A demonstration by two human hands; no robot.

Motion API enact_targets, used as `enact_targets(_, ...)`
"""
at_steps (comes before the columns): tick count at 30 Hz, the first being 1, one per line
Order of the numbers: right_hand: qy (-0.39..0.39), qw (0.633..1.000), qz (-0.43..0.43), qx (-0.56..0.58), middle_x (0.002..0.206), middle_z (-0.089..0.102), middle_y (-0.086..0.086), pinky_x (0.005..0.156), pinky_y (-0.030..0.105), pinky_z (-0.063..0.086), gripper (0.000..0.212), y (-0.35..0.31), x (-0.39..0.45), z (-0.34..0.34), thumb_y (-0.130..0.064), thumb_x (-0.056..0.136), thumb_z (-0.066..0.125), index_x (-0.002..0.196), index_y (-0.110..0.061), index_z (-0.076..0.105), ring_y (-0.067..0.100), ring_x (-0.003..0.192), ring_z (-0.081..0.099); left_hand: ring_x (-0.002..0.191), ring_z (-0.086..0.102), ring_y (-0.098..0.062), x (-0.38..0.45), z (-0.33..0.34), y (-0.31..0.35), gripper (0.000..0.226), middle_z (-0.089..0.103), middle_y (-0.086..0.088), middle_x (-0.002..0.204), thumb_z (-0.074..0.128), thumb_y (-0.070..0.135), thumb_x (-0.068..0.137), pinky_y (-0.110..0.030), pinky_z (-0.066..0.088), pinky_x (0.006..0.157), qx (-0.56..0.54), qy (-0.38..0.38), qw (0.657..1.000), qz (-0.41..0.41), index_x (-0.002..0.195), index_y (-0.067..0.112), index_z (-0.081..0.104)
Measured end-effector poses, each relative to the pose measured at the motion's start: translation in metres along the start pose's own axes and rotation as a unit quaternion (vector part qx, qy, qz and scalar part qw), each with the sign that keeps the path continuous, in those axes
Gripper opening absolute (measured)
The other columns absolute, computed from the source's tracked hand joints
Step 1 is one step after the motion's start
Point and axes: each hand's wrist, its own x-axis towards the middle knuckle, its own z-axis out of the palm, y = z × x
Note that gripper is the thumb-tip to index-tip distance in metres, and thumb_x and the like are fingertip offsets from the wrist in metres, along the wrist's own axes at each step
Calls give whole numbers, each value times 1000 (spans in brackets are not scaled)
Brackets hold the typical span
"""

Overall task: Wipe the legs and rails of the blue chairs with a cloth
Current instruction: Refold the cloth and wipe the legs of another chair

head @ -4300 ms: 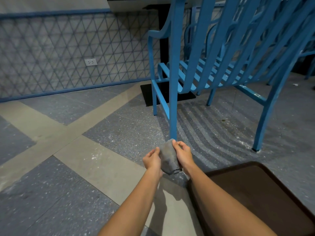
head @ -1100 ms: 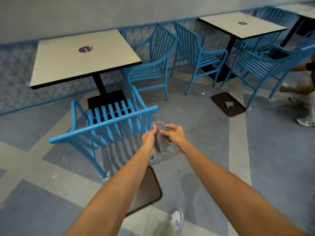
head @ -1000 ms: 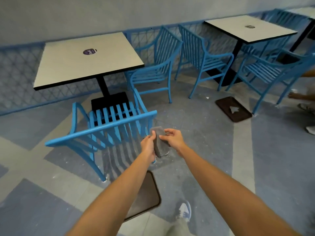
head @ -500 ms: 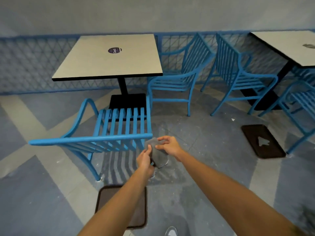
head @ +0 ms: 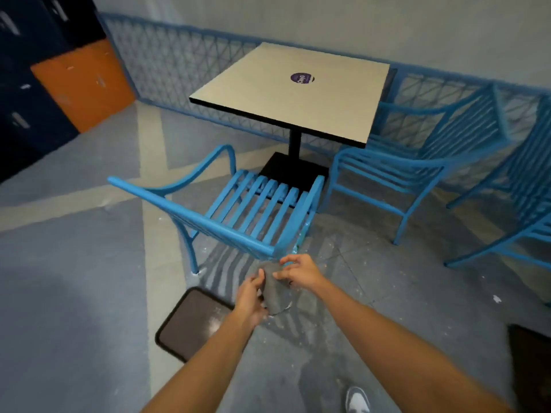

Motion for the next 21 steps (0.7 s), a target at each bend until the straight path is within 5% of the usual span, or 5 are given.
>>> enact_targets(3,-59,998,-15,-2,65,61,4,58,22,49,31,9,14,-10,3,75,77,99,-5,58,11,59,57,58,62,-16,5,8,-17,46,65,-3,64,49,26,100,-33,56,58,-26,39,998,28,135,-3,44)
enact_targets(8,-131,991,-21,-13,86,62,17,80,44,51,33,29,30,-29,3,77,75,104,-4,59,26,86,60,101,63,-30,14,20,-49,31,67,-18,110,61,21,94,-47,54,88,-80,105,987,89,120,4,61)
enact_targets(13,-163,986,-40,-19,93,61,19,69,36,54,29,60,45,-39,0,78,76,102,-5,61,24,86,61,76,65,-22,22,30,-80,30,68,-10,92,65,23,91,-28,56,54,-105,148,977,109,115,7,63)
enact_targets(17,-153,987,-20,41,96,66,19,66,34,55,30,97,62,-41,0,76,76,101,-9,61,23,74,64,110,63,-40,40,36,-106,41,66,-26,115,69,18,89,-56,50,94,-132,176,967,129,118,-10,61)
enact_targets(21,-149,986,-18,69,100,70,17,70,36,57,28,131,90,-38,-6,76,78,99,-12,64,27,80,68,107,64,-38,71,34,-126,47,67,-26,113,75,17,82,-54,51,94,-180,196,956,128,114,-13,62)
